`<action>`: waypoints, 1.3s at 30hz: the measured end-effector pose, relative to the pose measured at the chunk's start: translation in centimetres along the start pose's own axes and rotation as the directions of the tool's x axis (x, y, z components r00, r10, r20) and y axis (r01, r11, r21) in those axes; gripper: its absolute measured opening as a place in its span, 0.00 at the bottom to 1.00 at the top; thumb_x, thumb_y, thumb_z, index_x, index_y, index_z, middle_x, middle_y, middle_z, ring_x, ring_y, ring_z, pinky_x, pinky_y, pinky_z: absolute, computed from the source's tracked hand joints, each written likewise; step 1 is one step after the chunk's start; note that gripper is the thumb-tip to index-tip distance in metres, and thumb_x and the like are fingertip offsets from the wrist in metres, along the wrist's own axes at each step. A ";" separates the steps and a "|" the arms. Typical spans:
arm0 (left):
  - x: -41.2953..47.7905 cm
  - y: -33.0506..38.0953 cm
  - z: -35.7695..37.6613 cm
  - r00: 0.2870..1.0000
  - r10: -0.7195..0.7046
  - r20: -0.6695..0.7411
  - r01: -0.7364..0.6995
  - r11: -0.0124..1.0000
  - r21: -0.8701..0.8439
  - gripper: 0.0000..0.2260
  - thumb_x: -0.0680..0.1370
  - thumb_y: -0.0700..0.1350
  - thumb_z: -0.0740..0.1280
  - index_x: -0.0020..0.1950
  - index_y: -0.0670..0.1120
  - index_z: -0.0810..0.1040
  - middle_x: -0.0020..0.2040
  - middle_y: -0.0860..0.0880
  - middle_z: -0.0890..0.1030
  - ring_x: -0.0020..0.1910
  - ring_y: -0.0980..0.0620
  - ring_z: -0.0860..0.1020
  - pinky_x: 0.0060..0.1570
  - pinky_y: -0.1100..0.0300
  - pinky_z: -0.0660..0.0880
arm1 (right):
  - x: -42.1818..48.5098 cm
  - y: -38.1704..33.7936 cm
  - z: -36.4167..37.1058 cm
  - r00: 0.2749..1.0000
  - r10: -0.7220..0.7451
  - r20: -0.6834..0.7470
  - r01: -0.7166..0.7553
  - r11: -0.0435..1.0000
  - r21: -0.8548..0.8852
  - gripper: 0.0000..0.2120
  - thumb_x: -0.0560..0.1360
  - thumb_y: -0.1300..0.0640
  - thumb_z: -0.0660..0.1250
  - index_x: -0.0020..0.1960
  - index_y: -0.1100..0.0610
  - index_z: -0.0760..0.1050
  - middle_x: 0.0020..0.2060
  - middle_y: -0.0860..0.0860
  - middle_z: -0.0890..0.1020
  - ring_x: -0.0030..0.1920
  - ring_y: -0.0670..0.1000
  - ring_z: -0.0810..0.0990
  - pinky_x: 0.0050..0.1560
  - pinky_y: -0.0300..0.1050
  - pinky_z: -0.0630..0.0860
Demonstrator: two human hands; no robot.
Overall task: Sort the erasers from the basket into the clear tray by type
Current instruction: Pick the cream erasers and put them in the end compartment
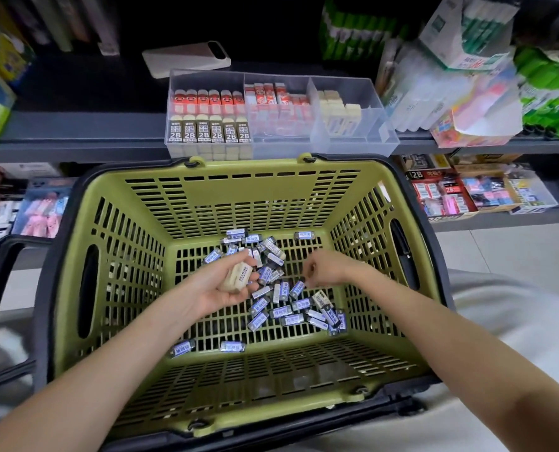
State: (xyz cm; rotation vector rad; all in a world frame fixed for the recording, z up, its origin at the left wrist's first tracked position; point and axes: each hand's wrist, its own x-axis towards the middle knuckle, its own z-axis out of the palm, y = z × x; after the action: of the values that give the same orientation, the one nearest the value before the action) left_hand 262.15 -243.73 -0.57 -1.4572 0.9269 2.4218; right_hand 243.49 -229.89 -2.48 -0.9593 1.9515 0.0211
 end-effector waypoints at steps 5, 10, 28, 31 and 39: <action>-0.4 1.7 -1.4 0.996 0.019 -0.085 -0.030 0.992 -0.126 0.08 0.75 0.46 0.68 0.44 0.41 0.78 0.35 0.41 0.83 0.38 0.47 0.80 0.31 0.58 0.80 | 1.4 2.3 3.5 0.973 0.226 0.049 -0.216 0.963 -0.161 0.25 0.71 0.58 0.72 0.65 0.61 0.67 0.47 0.53 0.77 0.34 0.47 0.78 0.31 0.36 0.75; -0.4 3.2 -2.8 0.981 0.077 -0.178 -0.100 0.987 -0.125 0.07 0.73 0.44 0.71 0.44 0.40 0.78 0.41 0.43 0.81 0.39 0.49 0.79 0.39 0.57 0.79 | 1.8 2.3 3.3 0.976 0.219 0.007 -0.217 0.971 -0.096 0.14 0.70 0.60 0.71 0.54 0.62 0.74 0.41 0.54 0.80 0.32 0.46 0.79 0.29 0.35 0.75; -2.1 3.7 -2.0 0.983 0.181 -0.020 -0.181 0.957 -0.228 0.16 0.65 0.38 0.72 0.52 0.40 0.77 0.45 0.41 0.78 0.36 0.49 0.81 0.25 0.65 0.75 | 4.1 -4.5 -1.3 0.945 -0.051 -0.324 0.167 0.926 0.340 0.13 0.75 0.58 0.68 0.57 0.61 0.76 0.50 0.55 0.81 0.48 0.52 0.80 0.53 0.47 0.79; -2.7 4.5 -2.4 0.971 0.239 0.018 -0.218 0.911 -0.351 0.18 0.67 0.38 0.72 0.55 0.39 0.75 0.43 0.41 0.81 0.37 0.48 0.83 0.26 0.64 0.77 | 6.2 -3.6 0.7 0.938 0.013 -0.346 0.021 0.995 0.095 0.19 0.73 0.52 0.70 0.61 0.60 0.73 0.50 0.54 0.79 0.51 0.54 0.78 0.50 0.46 0.75; -4.6 6.4 -3.0 0.937 0.347 0.031 -0.297 0.841 -0.452 0.10 0.67 0.35 0.68 0.45 0.43 0.85 0.35 0.44 0.81 0.33 0.51 0.80 0.29 0.62 0.79 | 7.0 -3.3 2.0 0.960 -0.011 -0.279 0.041 0.994 0.100 0.11 0.73 0.51 0.70 0.49 0.57 0.75 0.39 0.49 0.76 0.41 0.50 0.76 0.41 0.41 0.73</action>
State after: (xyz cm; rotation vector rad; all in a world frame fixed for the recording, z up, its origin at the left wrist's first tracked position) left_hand 263.95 -249.82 5.05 -1.3533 0.6659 3.0934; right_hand 245.23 -235.71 -7.68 -0.9588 2.1726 -0.2415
